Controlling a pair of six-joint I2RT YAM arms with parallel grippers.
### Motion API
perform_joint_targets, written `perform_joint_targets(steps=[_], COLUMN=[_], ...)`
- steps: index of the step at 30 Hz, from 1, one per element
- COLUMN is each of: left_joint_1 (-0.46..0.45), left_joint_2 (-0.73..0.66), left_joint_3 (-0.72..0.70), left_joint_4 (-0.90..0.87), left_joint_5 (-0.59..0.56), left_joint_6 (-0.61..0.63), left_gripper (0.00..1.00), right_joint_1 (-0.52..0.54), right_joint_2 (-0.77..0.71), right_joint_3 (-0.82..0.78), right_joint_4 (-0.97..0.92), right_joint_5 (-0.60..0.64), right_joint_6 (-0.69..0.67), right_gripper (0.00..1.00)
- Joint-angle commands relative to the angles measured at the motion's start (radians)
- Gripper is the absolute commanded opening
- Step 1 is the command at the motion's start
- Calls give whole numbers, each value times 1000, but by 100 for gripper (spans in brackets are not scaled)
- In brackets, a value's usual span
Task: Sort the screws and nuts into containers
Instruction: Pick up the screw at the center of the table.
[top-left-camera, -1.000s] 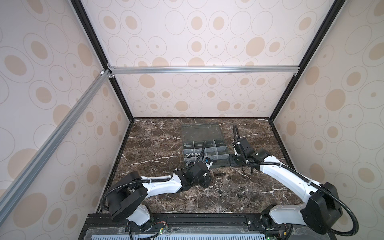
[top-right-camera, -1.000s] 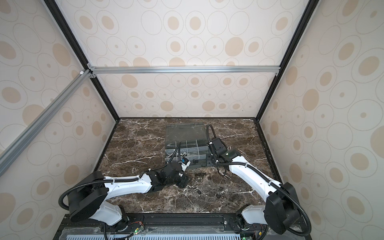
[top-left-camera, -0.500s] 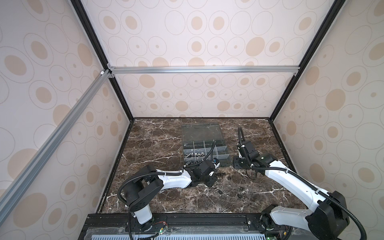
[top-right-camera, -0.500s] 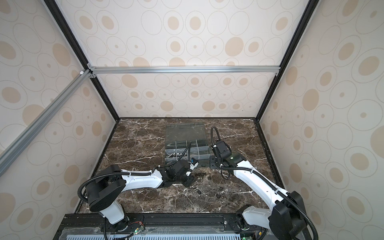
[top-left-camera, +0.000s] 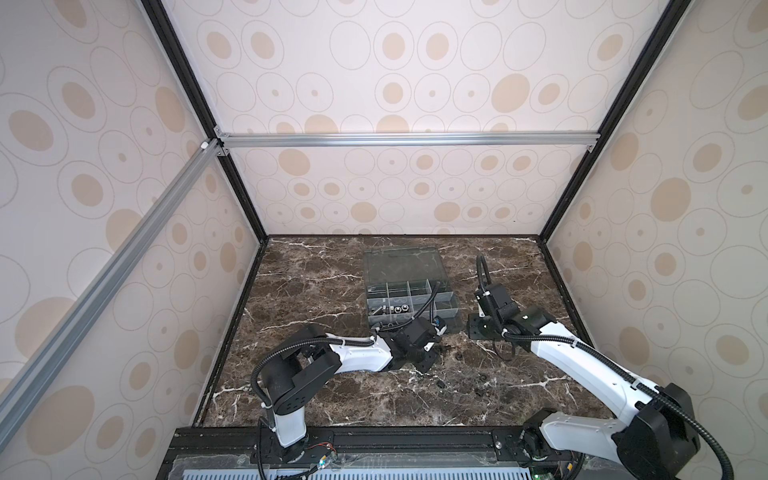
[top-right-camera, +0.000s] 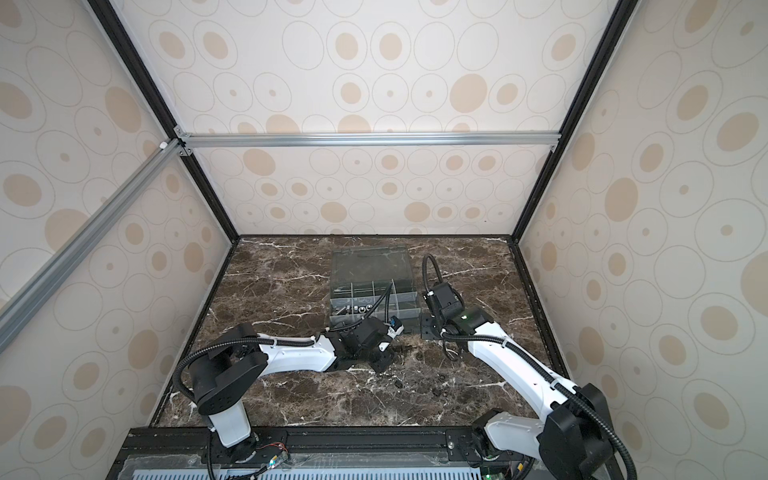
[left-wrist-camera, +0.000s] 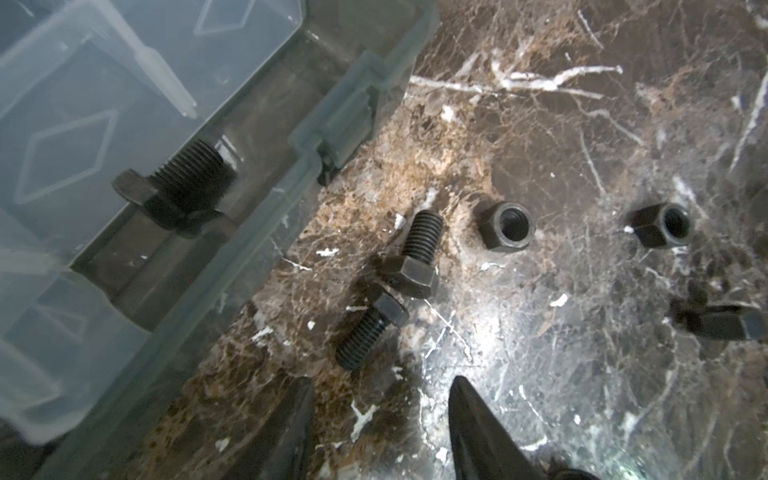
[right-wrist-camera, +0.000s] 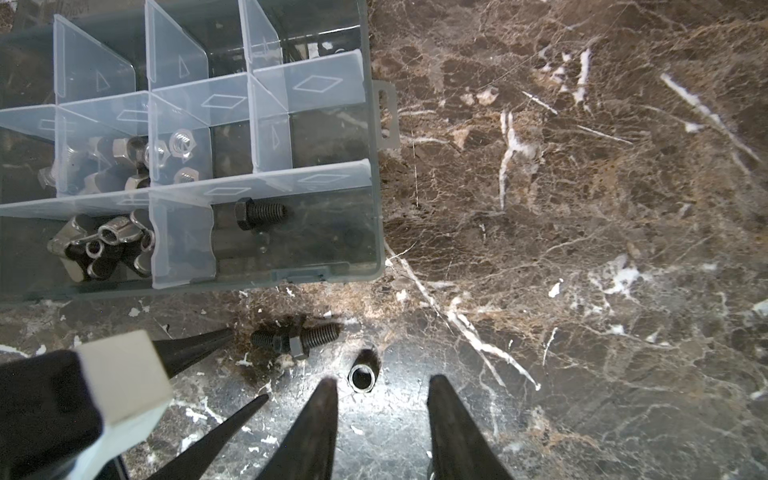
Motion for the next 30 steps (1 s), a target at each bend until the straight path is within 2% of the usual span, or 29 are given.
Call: perform_joint_targets(steps=[1, 26, 30], left_joint_1=[-11, -13, -13], left_joint_2=[18, 111, 119], left_joint_3=[41, 111, 114], left_joint_4=[-26, -52, -51], left_joint_5=[10, 22, -8], left_joint_6=[37, 129, 135], left_gripper=[52, 49, 48], right_joint_1=[-7, -13, -13], right_joint_2=[-22, -92, -107], right_joint_3=[-17, -33, -41], right_joint_4=[-19, -55, -55], right_joint_5=[15, 37, 46], right_joint_6=[9, 23, 25], right_gripper=[39, 40, 40])
